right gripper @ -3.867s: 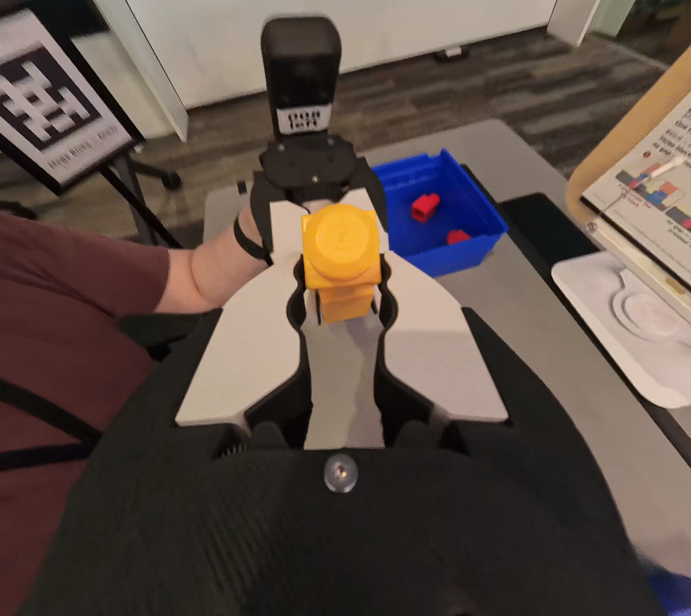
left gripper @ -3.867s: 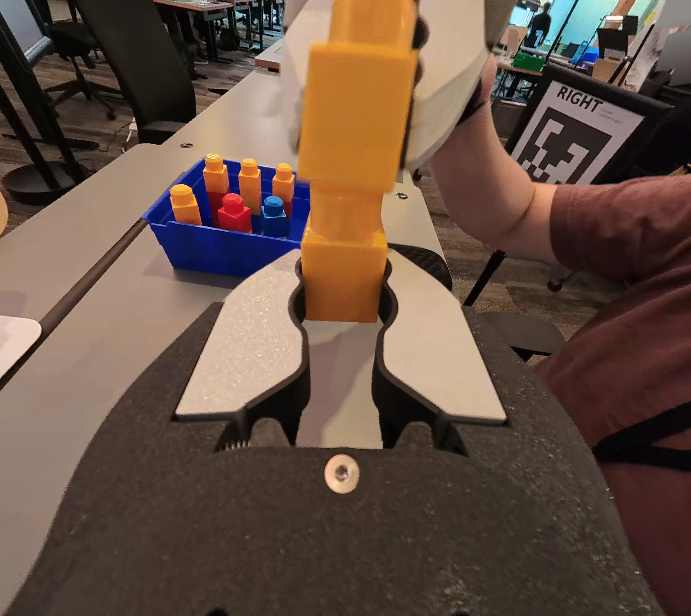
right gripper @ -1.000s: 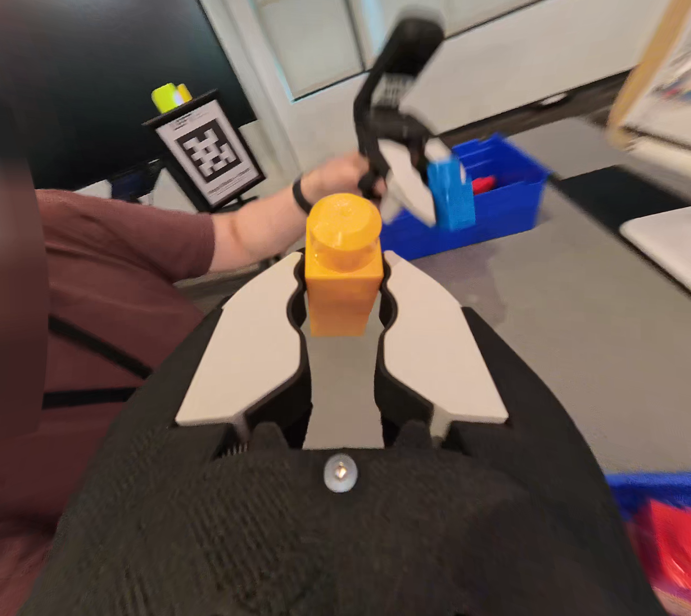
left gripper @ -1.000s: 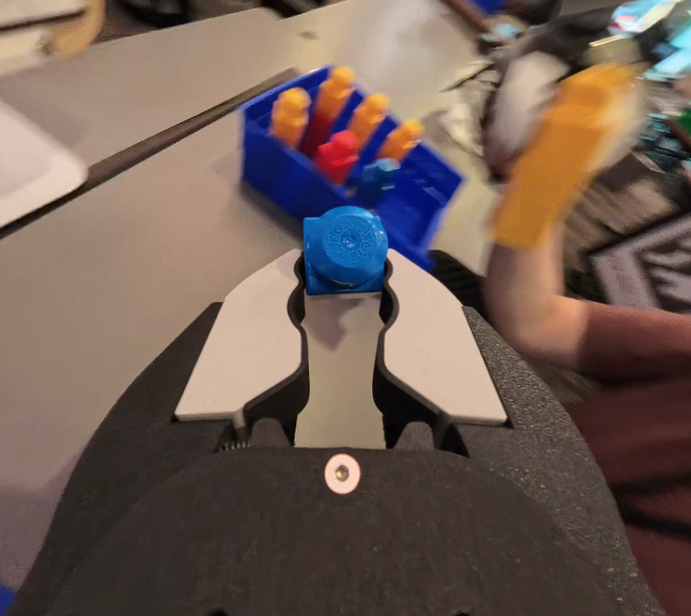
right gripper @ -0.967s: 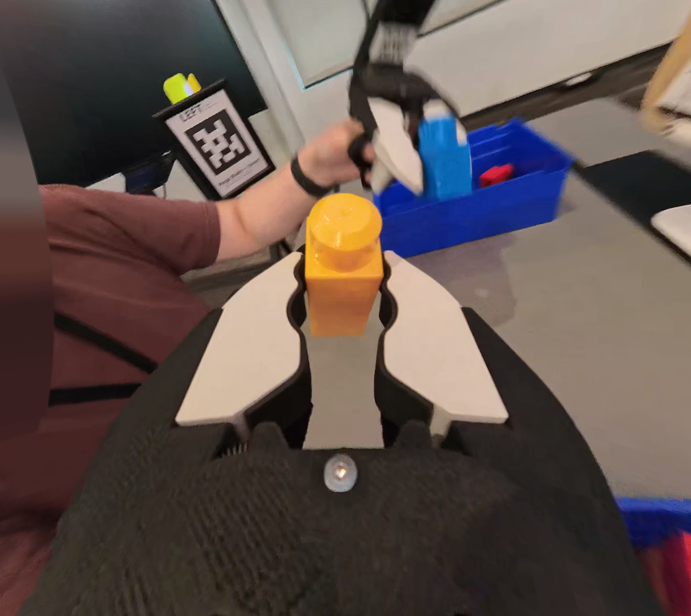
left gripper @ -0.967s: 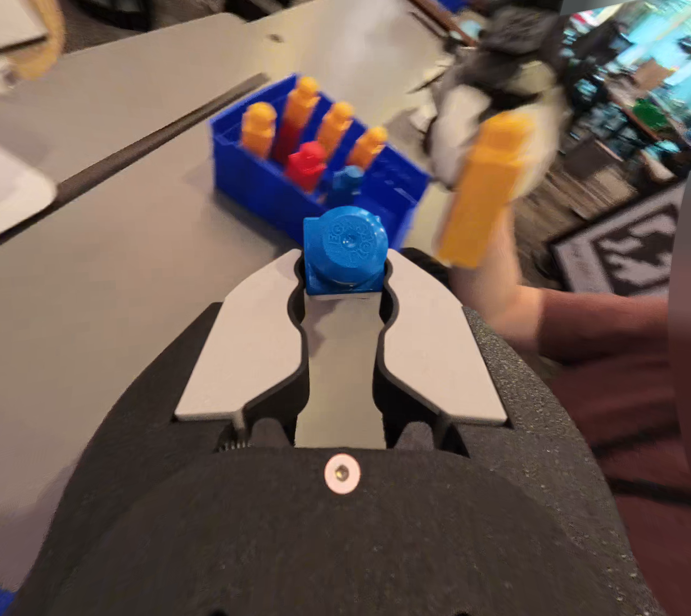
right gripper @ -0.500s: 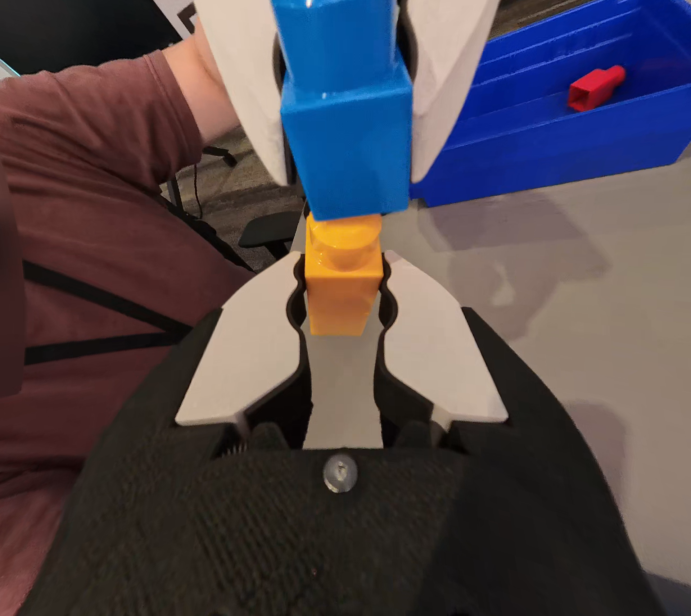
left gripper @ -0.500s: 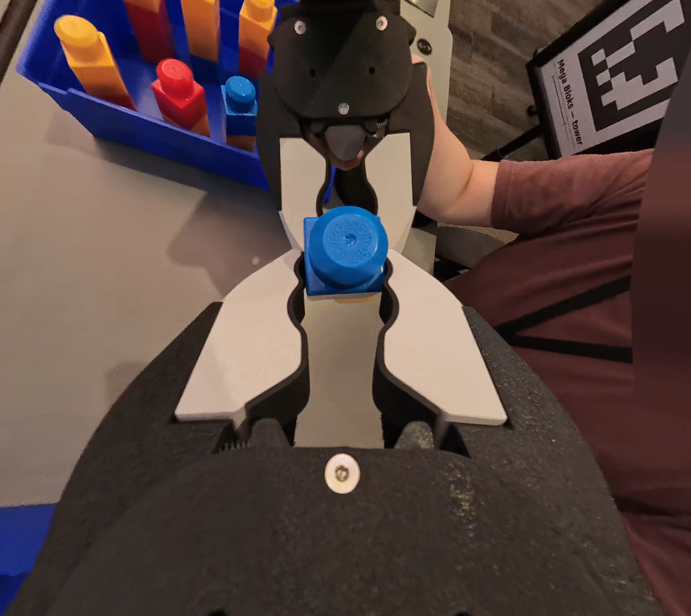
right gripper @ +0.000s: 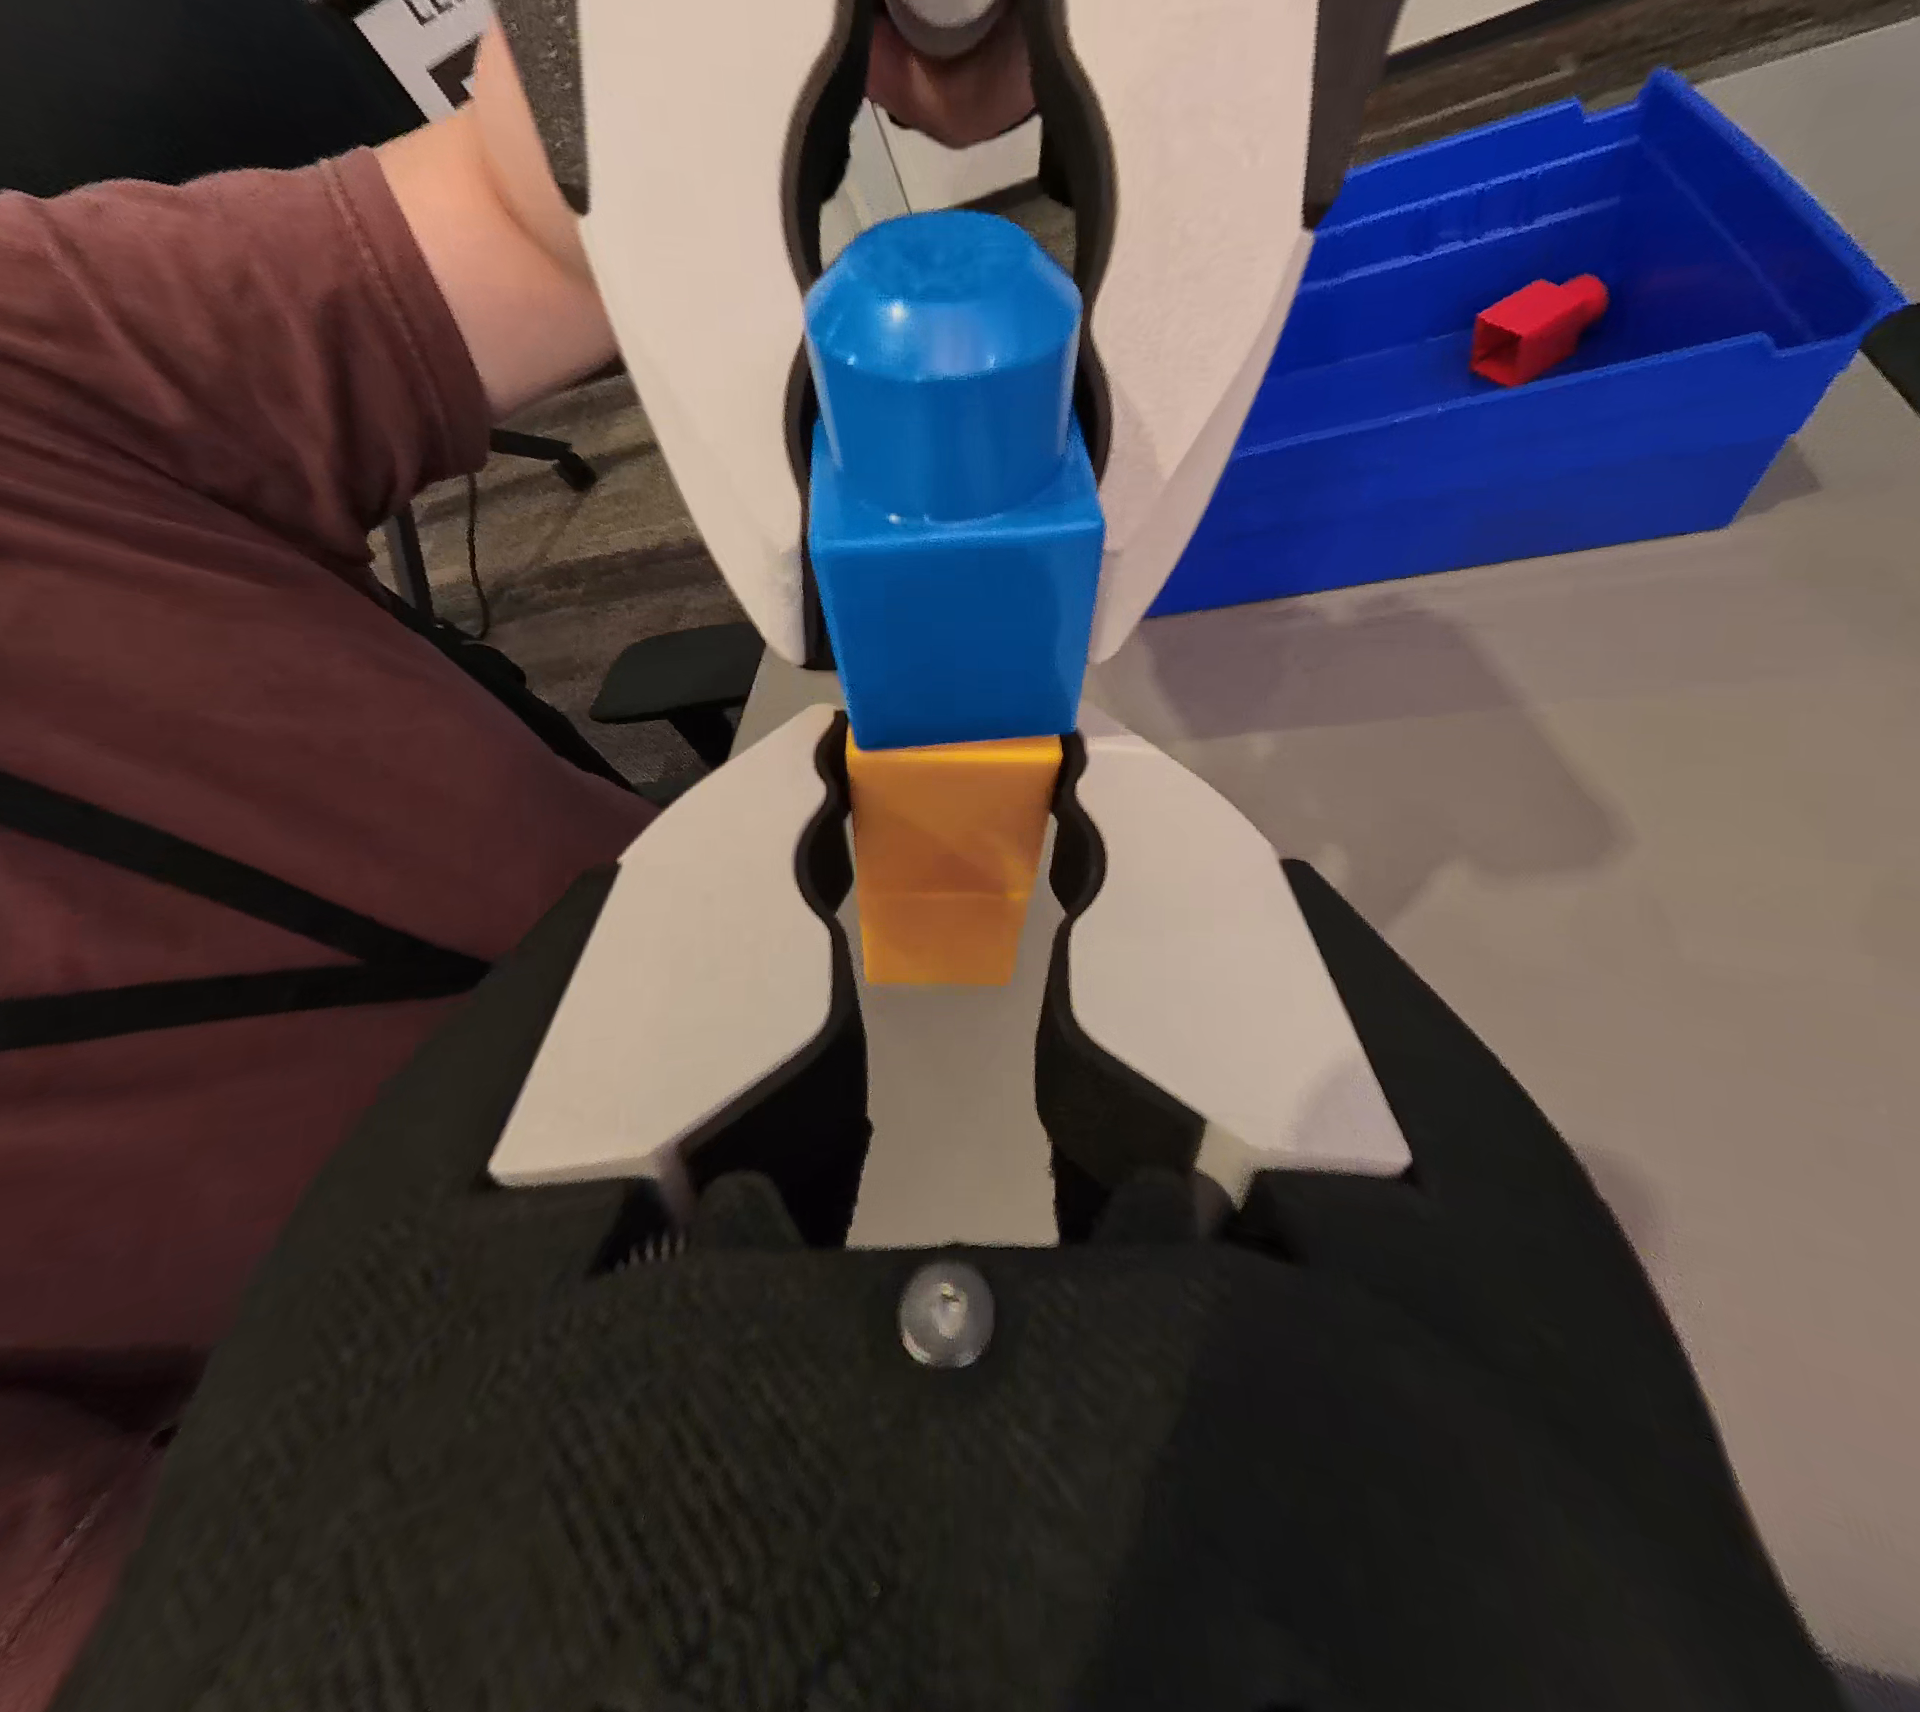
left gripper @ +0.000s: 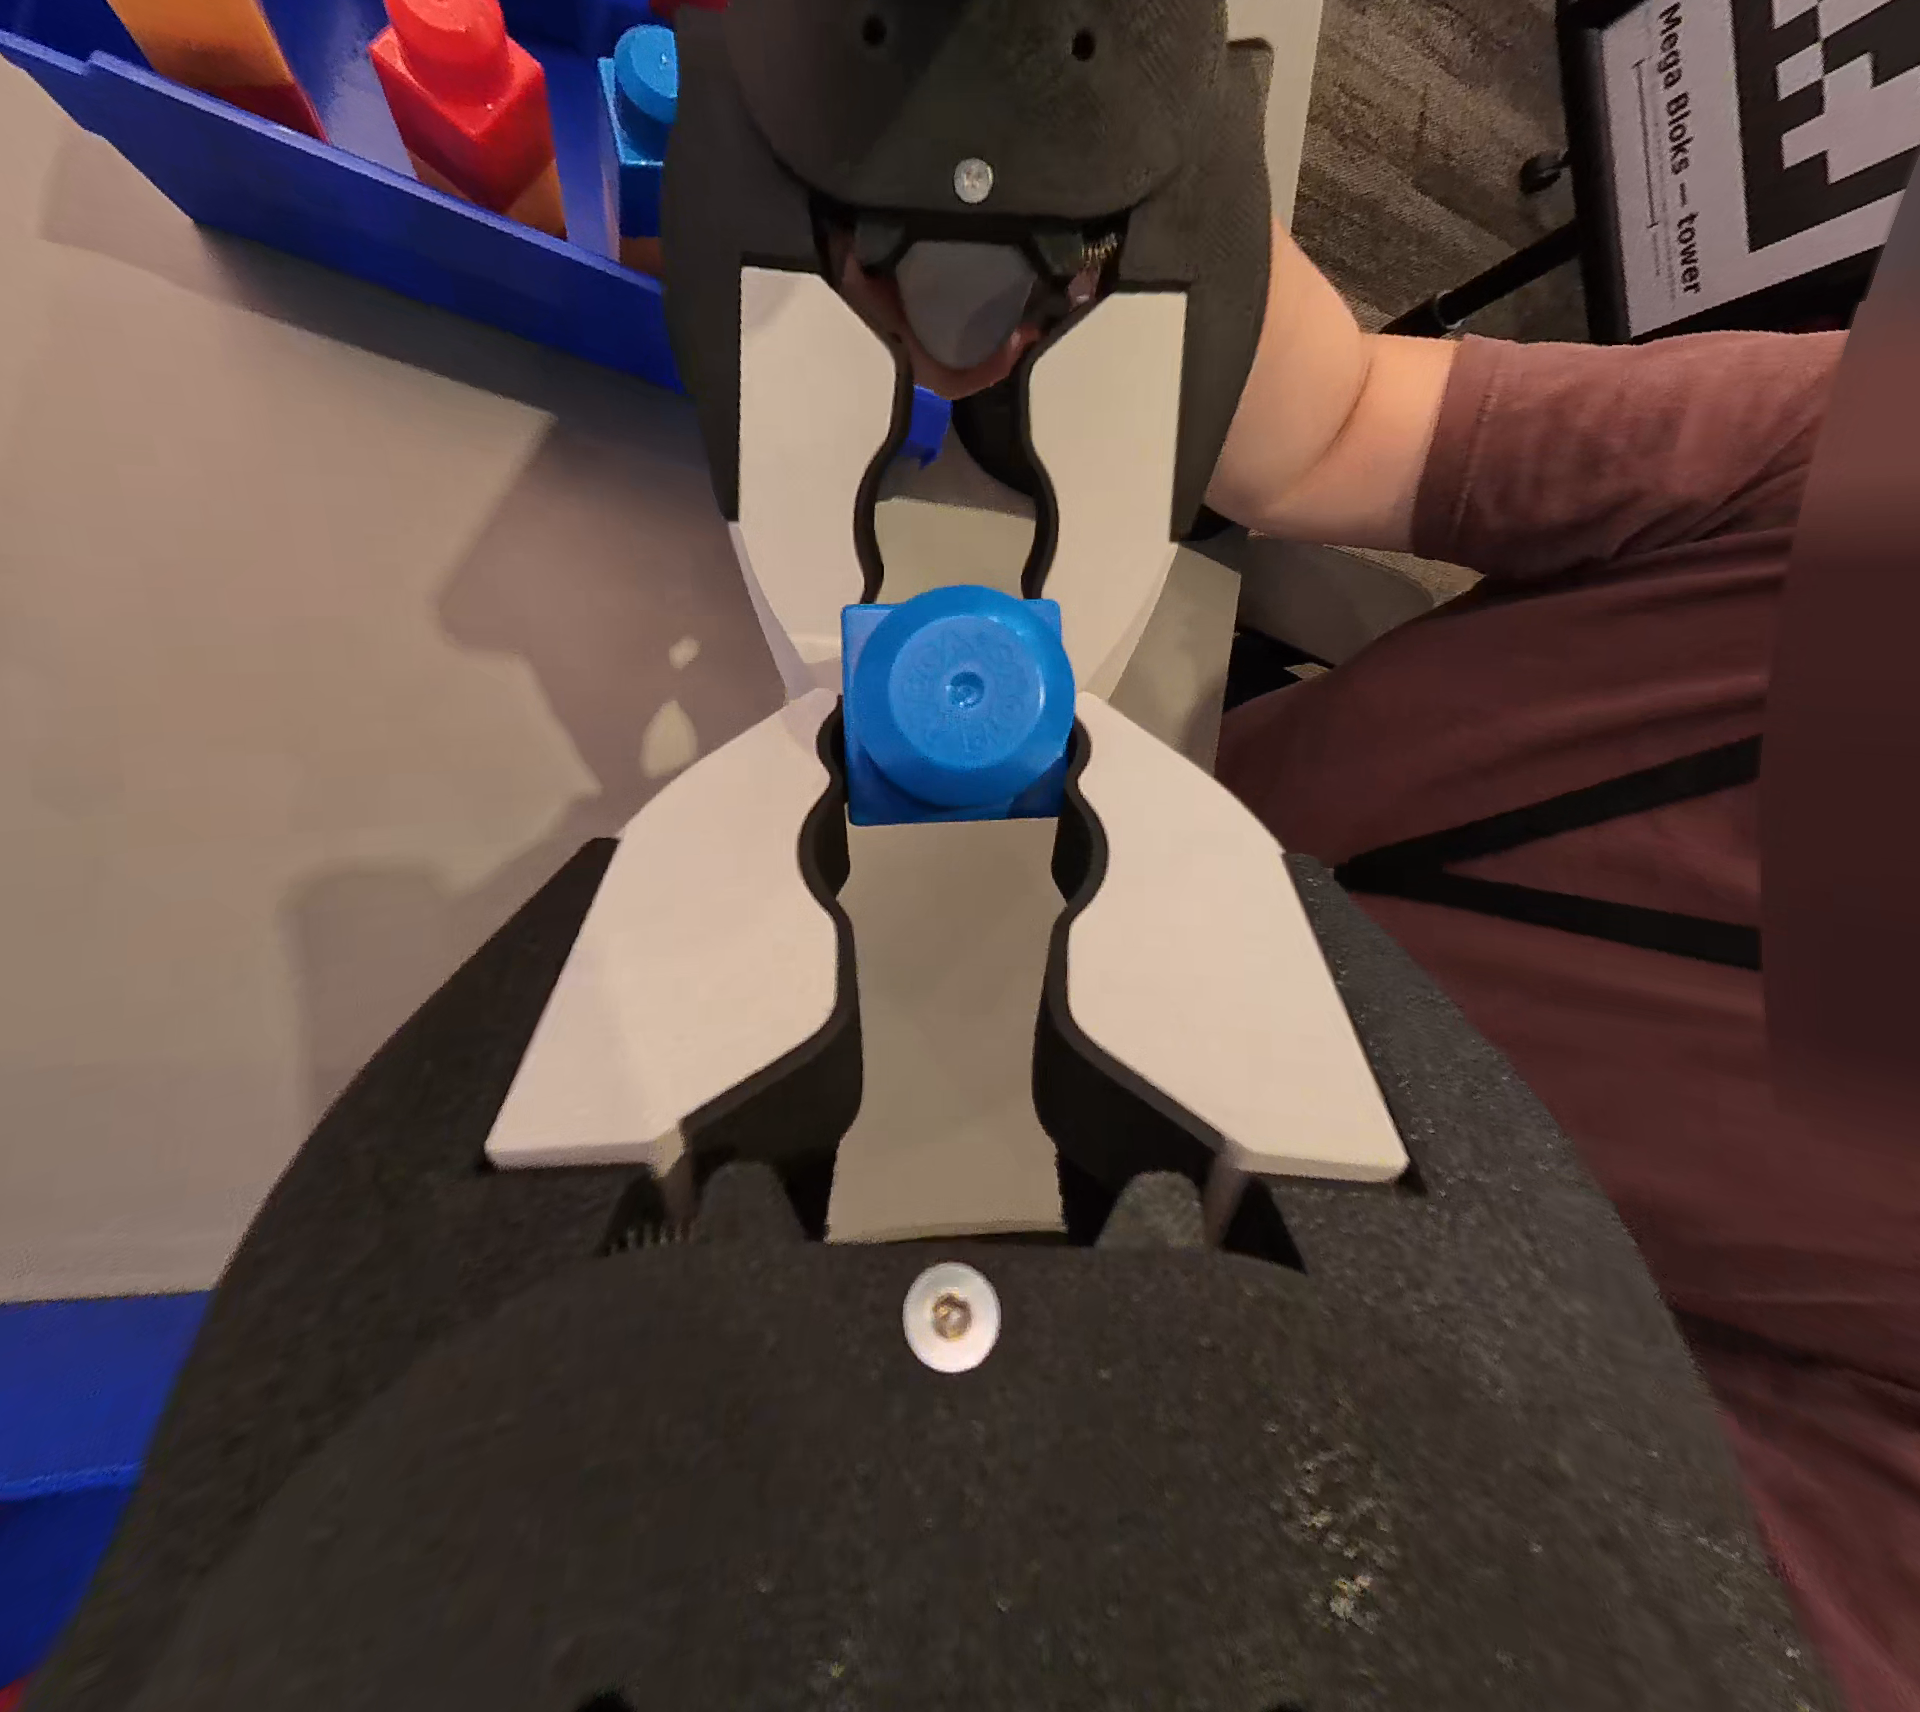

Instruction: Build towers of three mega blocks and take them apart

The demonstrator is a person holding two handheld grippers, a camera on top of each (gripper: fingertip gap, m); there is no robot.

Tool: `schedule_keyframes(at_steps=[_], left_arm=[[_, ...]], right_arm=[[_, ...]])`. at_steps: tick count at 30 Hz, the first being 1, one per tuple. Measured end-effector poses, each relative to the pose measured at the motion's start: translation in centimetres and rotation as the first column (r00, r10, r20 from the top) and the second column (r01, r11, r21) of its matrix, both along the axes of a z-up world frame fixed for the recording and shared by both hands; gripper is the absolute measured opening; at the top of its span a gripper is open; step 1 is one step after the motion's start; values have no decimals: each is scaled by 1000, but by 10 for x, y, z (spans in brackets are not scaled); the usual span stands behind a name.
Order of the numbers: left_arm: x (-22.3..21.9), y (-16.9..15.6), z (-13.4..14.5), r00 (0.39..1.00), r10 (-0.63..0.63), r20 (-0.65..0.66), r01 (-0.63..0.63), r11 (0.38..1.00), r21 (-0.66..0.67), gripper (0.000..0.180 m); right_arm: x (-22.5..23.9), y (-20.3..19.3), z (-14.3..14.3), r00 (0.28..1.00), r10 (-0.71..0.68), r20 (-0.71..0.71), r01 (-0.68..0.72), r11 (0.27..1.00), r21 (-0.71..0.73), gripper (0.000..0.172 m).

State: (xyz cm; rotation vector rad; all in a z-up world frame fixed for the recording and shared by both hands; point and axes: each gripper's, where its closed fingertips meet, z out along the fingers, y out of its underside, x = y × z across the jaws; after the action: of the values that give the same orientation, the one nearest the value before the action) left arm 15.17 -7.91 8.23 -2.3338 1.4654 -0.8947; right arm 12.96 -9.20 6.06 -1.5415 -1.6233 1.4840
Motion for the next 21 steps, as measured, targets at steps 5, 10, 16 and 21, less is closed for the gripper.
schedule_keyframes(at_steps=[5, 10, 16, 21], left_arm=[[1, 10, 10, 989, 61, 132, -65, 997, 28, 36], [1, 9, 10, 982, 53, 182, -58, 998, 24, 36], [1, 9, 9, 980, 16, 199, -26, 999, 46, 36], [2, 6, 9, 980, -10, 196, 2, 999, 41, 36]], right_arm=[[2, 12, 16, 993, -45, -111, 37, 997, -69, 36], [1, 12, 18, 991, -45, -126, 38, 998, -58, 36], [2, 12, 18, 990, -32, -140, 23, 998, -65, 36], [3, 9, 16, 992, -10, -126, 3, 998, -62, 36]])
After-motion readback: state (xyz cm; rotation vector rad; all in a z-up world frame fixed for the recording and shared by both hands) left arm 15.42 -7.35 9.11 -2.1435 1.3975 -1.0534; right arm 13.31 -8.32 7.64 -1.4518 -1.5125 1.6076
